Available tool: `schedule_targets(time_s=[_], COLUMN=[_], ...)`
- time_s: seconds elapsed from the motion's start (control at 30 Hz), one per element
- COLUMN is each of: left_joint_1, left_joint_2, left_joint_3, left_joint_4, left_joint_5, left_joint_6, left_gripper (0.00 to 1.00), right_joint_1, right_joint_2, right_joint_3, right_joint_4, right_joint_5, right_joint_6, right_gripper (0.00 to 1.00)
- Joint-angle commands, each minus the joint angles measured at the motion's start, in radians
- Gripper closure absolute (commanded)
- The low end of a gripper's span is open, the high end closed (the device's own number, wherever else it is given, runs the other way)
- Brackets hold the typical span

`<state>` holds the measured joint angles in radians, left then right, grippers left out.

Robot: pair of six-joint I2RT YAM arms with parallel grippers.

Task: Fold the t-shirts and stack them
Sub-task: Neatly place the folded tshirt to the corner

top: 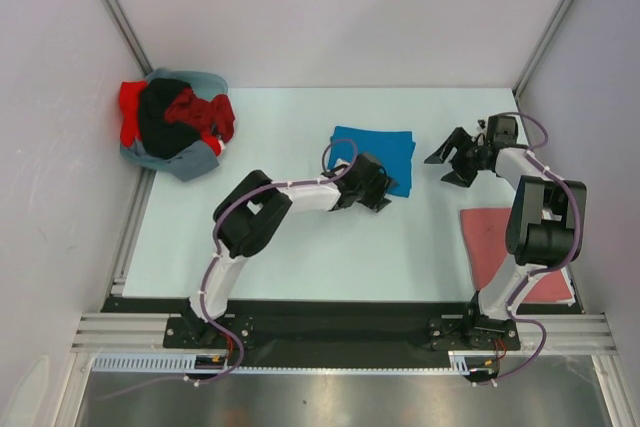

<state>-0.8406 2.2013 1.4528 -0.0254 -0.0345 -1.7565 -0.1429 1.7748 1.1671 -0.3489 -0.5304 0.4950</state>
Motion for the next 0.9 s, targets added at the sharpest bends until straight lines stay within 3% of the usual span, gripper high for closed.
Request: schedule_targets(time_s=[0.0,0.27,0.4,0.5,0.57,0.87], left_joint_1=[-0.003,-0.003,0.006,0.018,0.029,0.055], left_joint_2=[0.040,0.127,0.129,0.086,0.063,-0.069], left_joint_3=[0.063,0.162,0.173,0.155,0.144,0.023], left_joint_4=[-0.142,-0.206,-0.185,-0.182,-0.174,-0.131], left_joint_5=[-0.093,-0.119,-0.091,-0.058,-0.030,0.025], left_joint_6=[-0.083,-0.146,-0.103,-0.025,0.012,0.086], left_gripper=[0.43,0.55,0.82,0.92,0.99,1.00], right_joint_1=[-0.006,0.002,0.014,0.022,0.023,0.088], right_joint_2=[-0.020,-0.008,0.050,0.106,0.162,0.379], right_joint_3=[0.043,0.065,0.089,0.144,0.193,0.370], right_joint_4=[-0.012,-0.019,-0.007,-0.019,-0.007,-0.012], right_joint_5=[0.009,0.033,-0.009,-0.064,-0.103,-0.204], right_joint_6=[-0.029,-0.041,-0.042,-0.055,-0.064,-0.018], right_gripper=[0.21,0.19,0.12,0.00,0.00,0.00])
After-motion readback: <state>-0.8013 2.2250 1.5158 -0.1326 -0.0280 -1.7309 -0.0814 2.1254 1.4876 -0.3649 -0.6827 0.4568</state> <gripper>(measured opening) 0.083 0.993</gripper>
